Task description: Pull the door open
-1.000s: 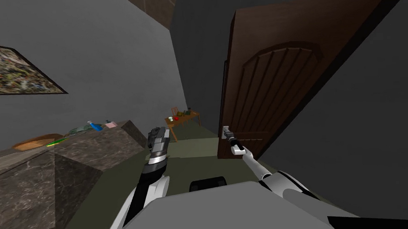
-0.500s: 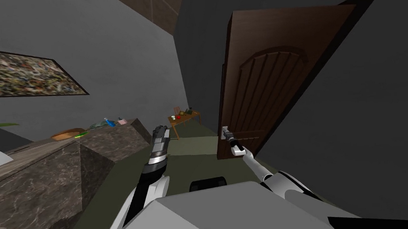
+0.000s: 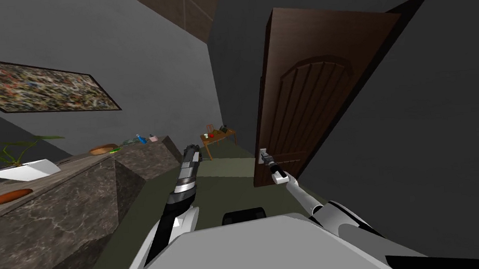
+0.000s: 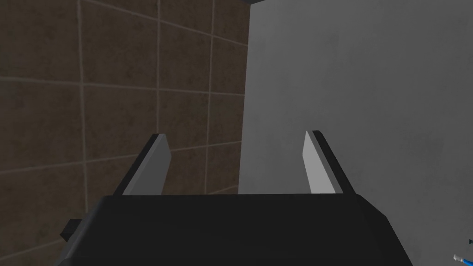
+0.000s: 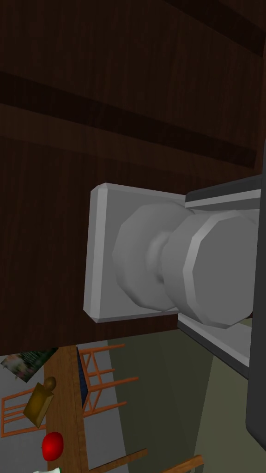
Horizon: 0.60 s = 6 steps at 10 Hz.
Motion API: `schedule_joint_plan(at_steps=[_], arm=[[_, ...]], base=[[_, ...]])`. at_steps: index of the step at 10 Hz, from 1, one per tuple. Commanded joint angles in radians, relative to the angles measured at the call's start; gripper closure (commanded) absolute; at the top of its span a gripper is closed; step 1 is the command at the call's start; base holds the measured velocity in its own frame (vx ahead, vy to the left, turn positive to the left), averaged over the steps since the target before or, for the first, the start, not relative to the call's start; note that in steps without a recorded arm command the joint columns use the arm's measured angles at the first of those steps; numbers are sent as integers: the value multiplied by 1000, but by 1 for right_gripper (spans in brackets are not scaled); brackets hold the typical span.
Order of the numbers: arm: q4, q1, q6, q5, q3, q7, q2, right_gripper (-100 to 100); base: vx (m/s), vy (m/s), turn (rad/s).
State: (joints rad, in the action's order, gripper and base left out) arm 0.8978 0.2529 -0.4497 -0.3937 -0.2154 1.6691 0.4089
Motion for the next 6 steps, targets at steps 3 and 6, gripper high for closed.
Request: schedule_joint_plan(at_steps=[3,6], arm=[[28,-9,-16,14,-55,51,29,100],[36,-16,-14,18,-72,64,38,100]], base=[[-205,-125,83],[-140,-75,50]])
